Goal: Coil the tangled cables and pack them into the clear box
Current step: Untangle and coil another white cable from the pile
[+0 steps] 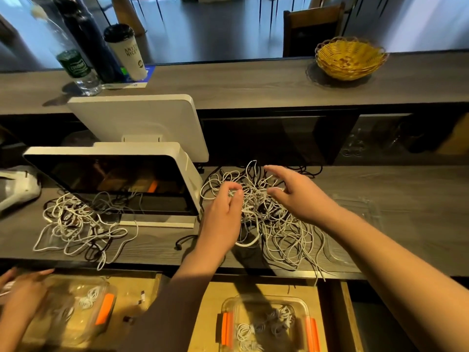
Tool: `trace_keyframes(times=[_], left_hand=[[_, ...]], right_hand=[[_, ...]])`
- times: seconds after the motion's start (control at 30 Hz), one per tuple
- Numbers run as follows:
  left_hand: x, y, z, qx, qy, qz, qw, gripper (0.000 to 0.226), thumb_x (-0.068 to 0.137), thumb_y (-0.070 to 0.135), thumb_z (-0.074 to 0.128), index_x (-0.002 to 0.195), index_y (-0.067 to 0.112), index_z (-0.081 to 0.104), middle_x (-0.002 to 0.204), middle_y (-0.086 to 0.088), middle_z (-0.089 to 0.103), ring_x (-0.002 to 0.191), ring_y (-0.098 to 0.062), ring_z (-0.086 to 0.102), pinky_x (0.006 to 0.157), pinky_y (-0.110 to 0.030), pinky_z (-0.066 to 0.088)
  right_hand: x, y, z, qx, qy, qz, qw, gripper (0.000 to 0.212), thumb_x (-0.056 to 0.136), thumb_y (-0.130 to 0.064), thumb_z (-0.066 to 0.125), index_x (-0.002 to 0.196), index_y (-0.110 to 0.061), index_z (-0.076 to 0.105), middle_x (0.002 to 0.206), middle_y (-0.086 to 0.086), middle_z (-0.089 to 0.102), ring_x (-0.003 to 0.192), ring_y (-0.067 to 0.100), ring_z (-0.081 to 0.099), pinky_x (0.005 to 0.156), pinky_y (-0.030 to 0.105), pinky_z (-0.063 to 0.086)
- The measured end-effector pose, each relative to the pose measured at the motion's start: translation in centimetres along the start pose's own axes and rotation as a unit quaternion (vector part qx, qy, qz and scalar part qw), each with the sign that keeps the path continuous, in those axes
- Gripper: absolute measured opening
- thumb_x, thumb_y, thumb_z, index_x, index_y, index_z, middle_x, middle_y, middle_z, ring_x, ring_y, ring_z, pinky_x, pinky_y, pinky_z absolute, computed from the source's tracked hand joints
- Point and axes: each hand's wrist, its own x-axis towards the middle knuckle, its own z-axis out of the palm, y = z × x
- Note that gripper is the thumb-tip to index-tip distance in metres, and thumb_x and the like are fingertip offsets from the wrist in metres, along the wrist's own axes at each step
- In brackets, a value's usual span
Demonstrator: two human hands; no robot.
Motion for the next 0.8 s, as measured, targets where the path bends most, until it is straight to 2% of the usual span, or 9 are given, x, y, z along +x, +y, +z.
trace_keyframes(times=[0.07,0.13,0.2,0.27,0.37,0.47,0.53,0.63,0.8], left_hand=[[-0.6,0.3,0.1,0.009,-0.009,0.005,1.0,0.019,0.106,0.042,0.033,0.114,0.035,0.049,0.071,-0.008,0.057,0.056,-0.012,0.046,0.058,-0.033,0.039],[-1.2,0.8,0.3,0.013,-0.021,0.017,1.0,0.019,0.106,0.044,0.032,0.114,0.036,0.047,0.08,-0.009,0.064,0.062,-0.013,0.054,0.064,-0.037,0.046],[-1.8,1.4,0.5,0.005,-0.03,0.028,0.999,0.019,0.106,0.043,0.031,0.114,0.036,0.046,0.088,0.001,0.066,0.076,-0.009,0.062,0.075,-0.036,0.051],[-2.6,1.8,0.6,-0.013,-0.035,0.034,0.999,0.017,0.107,0.042,0.032,0.113,0.037,0.047,0.095,0.01,0.065,0.086,-0.001,0.062,0.076,-0.03,0.052],[-4.4,1.9,0.9,-0.038,-0.033,0.042,0.998,0.014,0.106,0.042,0.033,0.11,0.042,0.046,0.092,0.011,0.066,0.082,0.002,0.062,0.07,-0.025,0.048],[-6.2,2.2,1.3,-0.054,-0.026,0.054,0.997,0.013,0.106,0.039,0.036,0.108,0.041,0.049,0.079,0.006,0.063,0.068,-0.001,0.058,0.06,-0.019,0.04],[-7.0,2.5,1.8,-0.04,-0.03,0.065,0.997,0.012,0.106,0.038,0.037,0.108,0.04,0.049,0.071,0.002,0.057,0.059,-0.004,0.051,0.054,-0.019,0.036],[-7.8,2.6,2.5,-0.016,-0.022,0.074,0.997,0.011,0.106,0.036,0.039,0.11,0.037,0.049,0.061,0.008,0.045,0.052,-0.003,0.041,0.052,-0.02,0.032],[-8.4,2.8,2.5,0.014,0.044,0.055,0.997,0.013,0.105,0.037,0.04,0.11,0.031,0.051,0.062,0.004,0.046,0.049,-0.006,0.039,0.051,-0.027,0.033]], right_hand=[[-1.0,-0.3,0.9,-0.004,-0.004,0.015,1.0,0.062,0.097,-0.039,0.056,0.153,-0.033,0.03,0.154,-0.003,0.039,0.119,0.007,0.054,0.105,0.031,0.042],[-2.2,-0.8,1.5,0.032,0.009,0.005,0.999,0.056,0.097,-0.045,0.052,0.15,-0.032,0.036,0.153,-0.009,0.039,0.13,0.008,0.047,0.112,0.035,0.04],[-3.5,-1.6,1.8,0.13,-0.025,-0.024,0.991,0.045,0.098,-0.047,0.048,0.14,-0.03,0.05,0.136,-0.01,0.056,0.119,0.004,0.055,0.103,0.037,0.049],[-4.8,-2.2,2.2,0.233,-0.075,-0.053,0.968,0.033,0.1,-0.042,0.049,0.126,-0.027,0.061,0.113,-0.012,0.068,0.102,0.005,0.063,0.09,0.032,0.054],[-6.7,-1.9,2.7,0.307,-0.055,-0.04,0.949,0.019,0.097,-0.034,0.059,0.107,-0.021,0.068,0.084,-0.009,0.066,0.072,0.005,0.06,0.066,0.023,0.05],[-8.6,-0.4,2.3,0.349,-0.051,-0.011,0.936,0.019,0.089,-0.029,0.07,0.094,-0.011,0.07,0.075,0.0,0.062,0.064,0.01,0.054,0.059,0.024,0.047],[-9.5,0.6,1.7,0.351,-0.081,-0.006,0.933,0.016,0.086,-0.027,0.074,0.091,-0.012,0.07,0.078,0.006,0.066,0.067,0.014,0.058,0.061,0.025,0.05],[-10.7,2.1,1.2,0.297,-0.084,0.014,0.951,0.012,0.083,-0.024,0.076,0.084,-0.015,0.069,0.082,0.011,0.07,0.071,0.021,0.064,0.069,0.034,0.055],[-12.8,4.2,-0.2,0.23,-0.059,0.044,0.97,0.011,0.089,-0.031,0.069,0.094,-0.02,0.069,0.08,-0.001,0.069,0.063,0.001,0.058,0.06,0.02,0.048]])
